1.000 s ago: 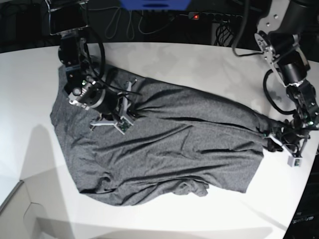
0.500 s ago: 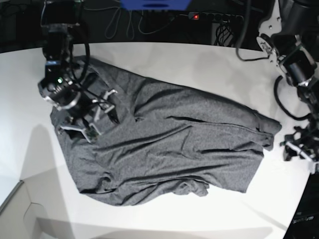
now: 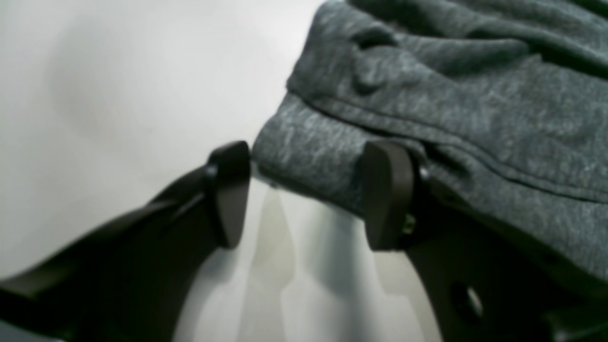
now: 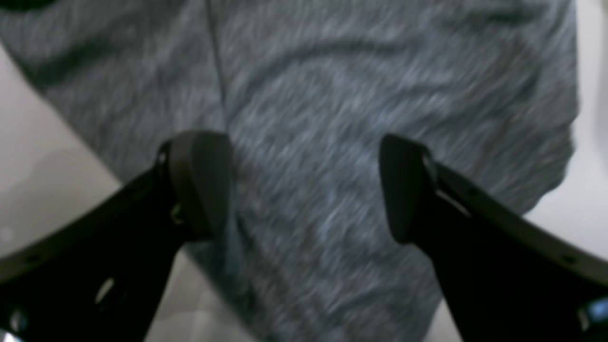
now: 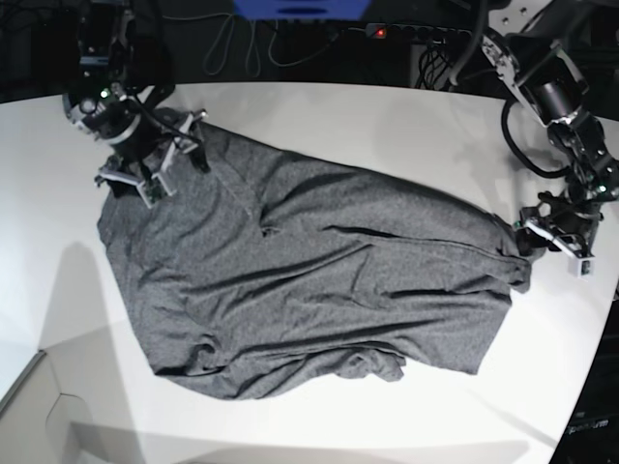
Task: Layout the t-shirt on the table in an organized manner, then fold the t-shirt properly
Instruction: 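Pull the shirt edge back outward with both grippers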
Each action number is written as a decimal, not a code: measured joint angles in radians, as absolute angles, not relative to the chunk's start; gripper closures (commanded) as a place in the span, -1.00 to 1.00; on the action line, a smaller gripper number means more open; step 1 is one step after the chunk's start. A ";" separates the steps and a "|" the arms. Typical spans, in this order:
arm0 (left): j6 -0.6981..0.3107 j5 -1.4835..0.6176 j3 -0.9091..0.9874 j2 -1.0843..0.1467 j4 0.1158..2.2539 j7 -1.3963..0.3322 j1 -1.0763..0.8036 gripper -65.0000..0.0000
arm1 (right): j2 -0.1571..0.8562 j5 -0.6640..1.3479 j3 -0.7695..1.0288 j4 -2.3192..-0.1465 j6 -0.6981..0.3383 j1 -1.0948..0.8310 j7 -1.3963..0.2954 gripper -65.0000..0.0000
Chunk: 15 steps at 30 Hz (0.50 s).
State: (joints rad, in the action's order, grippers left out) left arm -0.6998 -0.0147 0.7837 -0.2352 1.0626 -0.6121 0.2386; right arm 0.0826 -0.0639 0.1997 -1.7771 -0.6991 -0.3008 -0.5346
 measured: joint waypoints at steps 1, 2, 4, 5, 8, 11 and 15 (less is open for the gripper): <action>-0.700 -0.015 0.784 -0.235 1.062 -0.612 0.239 -0.11 | 0.082 -0.065 0.200 -1.780 -0.699 -0.310 -0.535 -0.53; -0.700 -0.023 0.783 -0.234 1.062 -0.615 0.239 -0.11 | 0.082 -0.065 0.200 -1.790 -0.699 -0.318 -0.535 -0.53; -0.700 -0.057 0.782 -0.236 1.062 -0.615 0.241 -0.11 | 0.083 -0.066 0.200 -1.823 -0.699 -0.338 -0.535 -0.53; -0.700 -0.065 0.781 -0.236 1.062 -0.611 0.242 -0.11 | 0.083 -0.063 0.200 -1.842 -0.699 -0.348 -0.530 -0.53; -0.700 -0.068 0.779 -0.237 1.062 -0.608 0.244 -0.11 | 0.083 -0.062 0.200 -1.872 -0.699 -0.377 -0.530 -0.53; -0.699 -0.068 0.779 -0.236 1.061 -0.609 0.244 -0.11 | 0.083 -0.060 0.218 -1.880 -0.699 -0.398 -0.529 -0.53; -0.700 -0.076 0.779 -0.236 1.033 -0.604 0.247 -0.11 | 0.083 -0.064 0.271 -1.881 -0.699 -0.426 -0.530 -0.53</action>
